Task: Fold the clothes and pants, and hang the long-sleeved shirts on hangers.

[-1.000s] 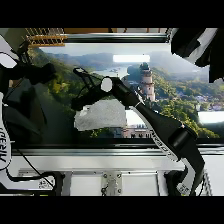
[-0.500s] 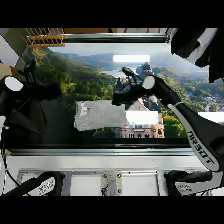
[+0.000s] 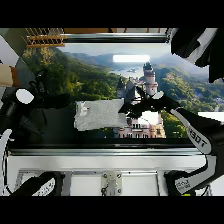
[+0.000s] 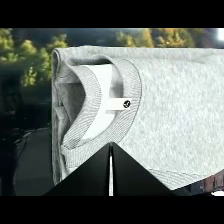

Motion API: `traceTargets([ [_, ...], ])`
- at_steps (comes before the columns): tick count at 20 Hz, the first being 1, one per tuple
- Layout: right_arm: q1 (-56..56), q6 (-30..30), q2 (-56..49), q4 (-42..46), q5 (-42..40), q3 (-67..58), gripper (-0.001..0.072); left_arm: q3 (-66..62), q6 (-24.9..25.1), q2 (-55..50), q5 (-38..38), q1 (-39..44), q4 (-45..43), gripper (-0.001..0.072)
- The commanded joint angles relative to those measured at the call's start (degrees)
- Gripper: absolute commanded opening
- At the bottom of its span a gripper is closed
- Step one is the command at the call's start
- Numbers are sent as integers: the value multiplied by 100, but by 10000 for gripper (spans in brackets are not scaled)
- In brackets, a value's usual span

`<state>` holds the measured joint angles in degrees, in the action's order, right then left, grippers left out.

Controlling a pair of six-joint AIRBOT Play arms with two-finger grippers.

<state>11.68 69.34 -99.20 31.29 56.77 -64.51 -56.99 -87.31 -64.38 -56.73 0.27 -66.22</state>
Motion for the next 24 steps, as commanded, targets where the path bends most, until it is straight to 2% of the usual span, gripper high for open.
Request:
traceTargets([
  [1,330,-363,-463,-636,7,-256,715,46,7,33,22,63,33,9],
  [2,455,-369,-511,-649,0,-345,629,46,7,35,17,63,33,9],
  [4,605,-675,-533,-651,7,-457,69,46,4,35,4,63,35,9],
  [5,616,-748,-520,-654,9,-481,20,46,2,35,-4,63,33,9],
  [8,402,-697,-203,-341,20,-546,19,46,2,35,-28,63,31,9],
  [10,-76,-136,332,444,24,-588,18,46,-7,33,-26,63,31,9],
  [13,-1307,627,1375,1886,28,-586,19,46,-11,33,-26,63,33,9],
  [15,-2269,748,1974,2476,39,-586,19,46,-15,33,-55,63,37,9],
  [17,-3226,752,2406,2710,72,-586,19,46,-15,33,-122,63,37,9],
  [20,-4612,1154,2802,3099,94,-579,19,46,-15,33,-195,63,37,9],
  [24,-5722,1873,2903,4531,706,-411,19,46,-15,33,-181,63,37,9],
])
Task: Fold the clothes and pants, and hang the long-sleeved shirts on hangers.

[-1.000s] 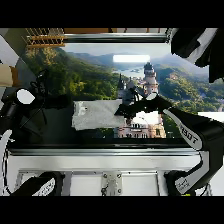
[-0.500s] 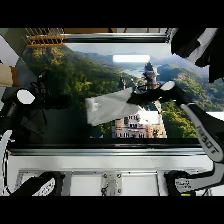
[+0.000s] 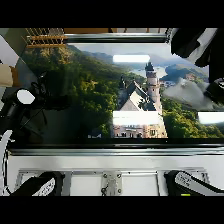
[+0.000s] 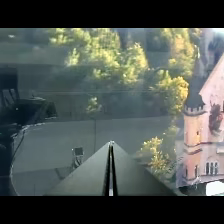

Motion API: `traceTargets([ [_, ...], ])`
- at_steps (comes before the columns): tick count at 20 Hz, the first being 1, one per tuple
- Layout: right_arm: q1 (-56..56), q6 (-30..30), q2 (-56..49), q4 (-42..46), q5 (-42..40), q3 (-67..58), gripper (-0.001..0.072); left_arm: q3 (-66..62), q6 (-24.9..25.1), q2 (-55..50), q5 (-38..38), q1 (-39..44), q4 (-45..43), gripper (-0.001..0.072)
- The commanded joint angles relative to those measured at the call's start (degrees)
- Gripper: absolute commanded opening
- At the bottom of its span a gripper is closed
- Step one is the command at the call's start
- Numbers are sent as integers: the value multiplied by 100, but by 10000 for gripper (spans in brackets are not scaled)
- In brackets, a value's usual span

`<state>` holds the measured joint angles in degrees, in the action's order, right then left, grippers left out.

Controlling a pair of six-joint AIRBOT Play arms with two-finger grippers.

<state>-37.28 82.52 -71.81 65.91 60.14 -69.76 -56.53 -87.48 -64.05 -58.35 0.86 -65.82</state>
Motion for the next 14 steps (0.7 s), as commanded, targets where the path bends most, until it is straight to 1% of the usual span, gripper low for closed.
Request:
traceTargets([
  [1,-977,669,203,1200,468,267,19,0,2,0,-11,4,-2,9],
  [5,-1196,1078,505,1211,675,1259,19,0,2,0,-11,4,-4,9],
  [8,-1152,1207,780,1191,758,1991,22,0,4,0,-7,4,-9,9],
  [10,-1152,1204,881,1193,946,2236,52,0,4,0,-9,4,-9,9],
  [11,-1156,1204,883,1196,1097,2245,223,0,7,0,-9,4,-11,9],
  [12,-1165,1202,894,1204,1246,2238,514,0,7,0,-9,4,-13,9],
  [13,-1174,1202,911,1248,1353,2205,649,0,7,0,-9,4,-11,9],
  [14,-1185,1169,940,1346,1443,2111,649,0,4,0,-9,4,-11,9],
])
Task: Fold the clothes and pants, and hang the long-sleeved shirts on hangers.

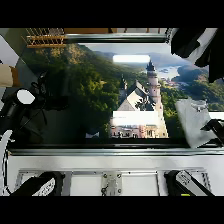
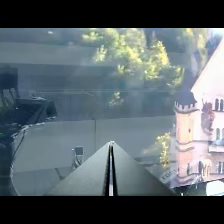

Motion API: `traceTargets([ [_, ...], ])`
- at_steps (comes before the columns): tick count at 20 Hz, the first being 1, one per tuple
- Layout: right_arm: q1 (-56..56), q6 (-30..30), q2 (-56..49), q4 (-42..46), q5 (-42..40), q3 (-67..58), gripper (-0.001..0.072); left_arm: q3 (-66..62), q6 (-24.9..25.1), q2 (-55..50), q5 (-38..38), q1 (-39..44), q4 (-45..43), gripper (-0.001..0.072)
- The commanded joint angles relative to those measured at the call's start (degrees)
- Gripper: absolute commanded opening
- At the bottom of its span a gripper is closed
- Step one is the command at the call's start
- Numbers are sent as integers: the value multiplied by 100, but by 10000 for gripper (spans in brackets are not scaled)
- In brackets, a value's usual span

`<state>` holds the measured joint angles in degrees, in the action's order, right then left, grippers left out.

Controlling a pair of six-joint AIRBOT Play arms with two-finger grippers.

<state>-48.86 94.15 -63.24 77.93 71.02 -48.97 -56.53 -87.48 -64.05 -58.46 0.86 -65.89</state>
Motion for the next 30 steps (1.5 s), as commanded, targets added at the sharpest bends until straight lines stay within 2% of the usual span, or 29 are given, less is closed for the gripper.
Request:
traceTargets([
  [1,-28,-33,122,334,431,-111,649,0,4,0,0,4,-4,9],
  [3,-35,-155,326,654,452,-492,648,0,7,0,-9,4,-4,9],
  [5,-4,-466,739,295,160,-717,649,0,4,0,-4,4,0,9],
  [7,243,-1073,1228,-726,-229,-715,649,0,4,0,24,4,0,9],
  [10,1071,-1919,1674,-2402,-269,-699,649,0,4,0,59,4,-2,9],
  [12,1845,-2223,1749,-3029,-267,-699,649,0,4,0,46,4,0,9],
  [15,3049,-2240,1731,-3108,-271,-699,647,0,7,0,48,4,-4,9],
  [19,3945,-2240,1683,-3108,-269,-699,644,0,4,0,48,4,-4,9],
  [20,4052,-2240,1668,-3110,-267,-699,529,0,4,0,50,4,-4,9],
  [21,4113,-2240,1665,-3115,-264,-699,239,0,4,0,52,4,-4,9],
  [22,4122,-2229,1665,-3145,-262,-699,13,0,7,0,52,4,-2,9],
  [30,4116,-2221,1665,-3171,-247,-699,25,0,4,0,55,4,-4,9],
])
